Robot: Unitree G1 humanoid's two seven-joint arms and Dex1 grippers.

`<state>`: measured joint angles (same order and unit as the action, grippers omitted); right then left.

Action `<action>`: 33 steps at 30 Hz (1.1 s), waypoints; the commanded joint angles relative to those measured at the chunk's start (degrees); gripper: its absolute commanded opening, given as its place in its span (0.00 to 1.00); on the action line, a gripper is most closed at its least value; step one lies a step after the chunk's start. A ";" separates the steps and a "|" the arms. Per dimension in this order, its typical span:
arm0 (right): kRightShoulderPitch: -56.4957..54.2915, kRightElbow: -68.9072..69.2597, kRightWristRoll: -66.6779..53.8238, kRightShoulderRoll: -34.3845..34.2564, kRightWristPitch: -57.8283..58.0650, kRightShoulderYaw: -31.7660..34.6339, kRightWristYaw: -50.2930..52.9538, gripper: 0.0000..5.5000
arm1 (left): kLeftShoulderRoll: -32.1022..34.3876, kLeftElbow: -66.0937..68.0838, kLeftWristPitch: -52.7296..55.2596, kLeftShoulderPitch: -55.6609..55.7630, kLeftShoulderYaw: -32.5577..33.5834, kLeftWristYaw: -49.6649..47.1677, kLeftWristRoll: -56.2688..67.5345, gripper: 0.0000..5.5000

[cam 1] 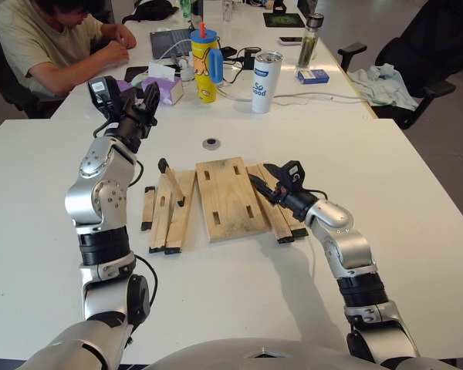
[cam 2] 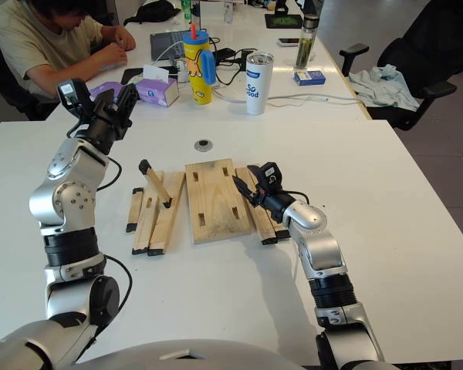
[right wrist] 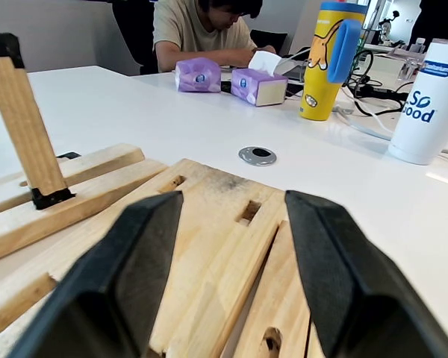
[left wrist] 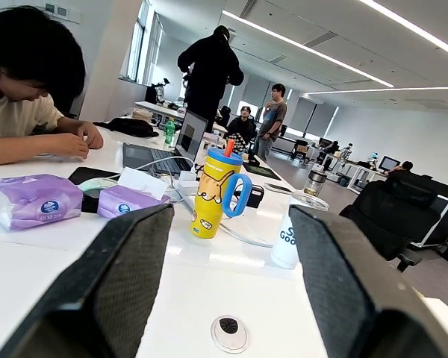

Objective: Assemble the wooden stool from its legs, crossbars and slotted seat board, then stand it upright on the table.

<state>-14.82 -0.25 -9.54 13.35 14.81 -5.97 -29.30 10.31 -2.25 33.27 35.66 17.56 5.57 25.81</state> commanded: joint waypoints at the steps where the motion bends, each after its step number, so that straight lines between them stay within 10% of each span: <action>1: -1.12 -0.25 0.40 -0.03 -0.35 -0.35 -0.05 0.46 | 0.25 2.47 0.31 0.86 0.68 0.05 0.98 0.52; 12: -1.31 -0.67 1.04 0.16 -0.94 -0.76 -0.17 0.46 | 0.95 3.37 -1.51 3.58 2.41 -0.42 2.60 0.52; 21: -1.17 -0.10 0.66 0.03 -0.68 -1.48 -0.33 0.46 | -7.30 -1.60 12.84 -25.83 -10.97 -4.66 -0.53 0.52; 33: 2.67 3.68 2.65 3.05 -2.02 -4.34 -2.70 0.46 | -3.70 -13.52 11.56 -23.62 -18.27 -7.39 -8.30 0.52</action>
<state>-14.12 0.87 -9.10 13.86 13.93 -7.80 -29.65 7.06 -18.47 39.69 17.25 1.60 -1.44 18.82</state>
